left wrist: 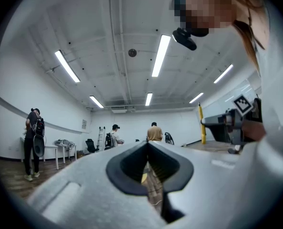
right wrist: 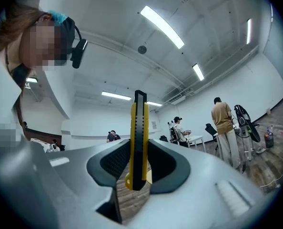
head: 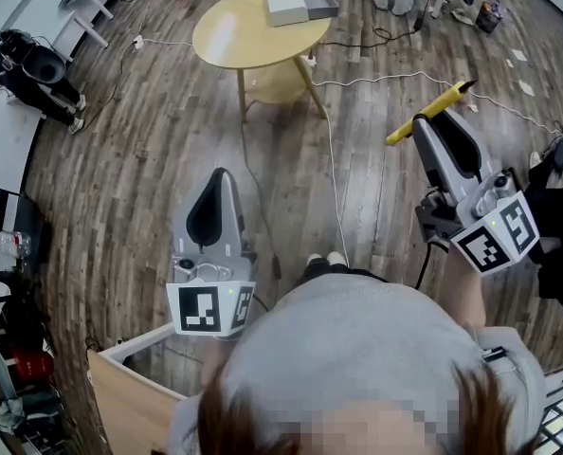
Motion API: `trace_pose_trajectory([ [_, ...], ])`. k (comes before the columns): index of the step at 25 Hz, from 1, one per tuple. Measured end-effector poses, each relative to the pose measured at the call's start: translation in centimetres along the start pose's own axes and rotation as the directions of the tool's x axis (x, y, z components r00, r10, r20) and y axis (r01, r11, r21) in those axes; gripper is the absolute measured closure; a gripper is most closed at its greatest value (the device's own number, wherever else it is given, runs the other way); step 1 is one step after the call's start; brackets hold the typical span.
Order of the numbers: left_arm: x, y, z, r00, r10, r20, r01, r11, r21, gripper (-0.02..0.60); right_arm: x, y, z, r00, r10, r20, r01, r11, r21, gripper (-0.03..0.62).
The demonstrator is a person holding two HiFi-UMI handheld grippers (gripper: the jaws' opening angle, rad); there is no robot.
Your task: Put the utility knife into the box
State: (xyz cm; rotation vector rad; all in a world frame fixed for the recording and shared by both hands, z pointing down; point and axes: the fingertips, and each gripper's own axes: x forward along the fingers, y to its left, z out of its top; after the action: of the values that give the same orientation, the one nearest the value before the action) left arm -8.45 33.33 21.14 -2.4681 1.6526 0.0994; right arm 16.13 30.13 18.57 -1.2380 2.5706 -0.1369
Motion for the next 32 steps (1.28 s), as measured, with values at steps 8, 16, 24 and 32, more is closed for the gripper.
trace_pose_trajectory([
  [8,0.4,-0.8,-0.2,1.000,0.015,-0.009,-0.015,1.000,0.003,0.580,-0.9,-1.6,0.5,1.000,-0.003,0.011,0.003,1.000,0.028,0.473],
  [16,0.4,-2.1,-0.5,0.999,0.046,0.003,-0.046,0.999,0.012,0.580,-1.8,-3.2,0.3,1.000,0.018,-0.001,-0.018,0.999,0.027,0.473],
  [24,1.4,-1.7,-0.9,0.997,0.072,-0.011,-0.071,0.997,0.013,0.580,0.3,-4.0,0.5,0.998,0.062,-0.013,-0.062,0.998,0.013,0.473],
  [32,3.8,0.3,-2.2,0.997,0.077,-0.015,-0.077,0.997,0.010,0.580,2.8,-5.3,-0.8,0.998,0.060,-0.011,-0.059,0.997,0.057,0.473],
])
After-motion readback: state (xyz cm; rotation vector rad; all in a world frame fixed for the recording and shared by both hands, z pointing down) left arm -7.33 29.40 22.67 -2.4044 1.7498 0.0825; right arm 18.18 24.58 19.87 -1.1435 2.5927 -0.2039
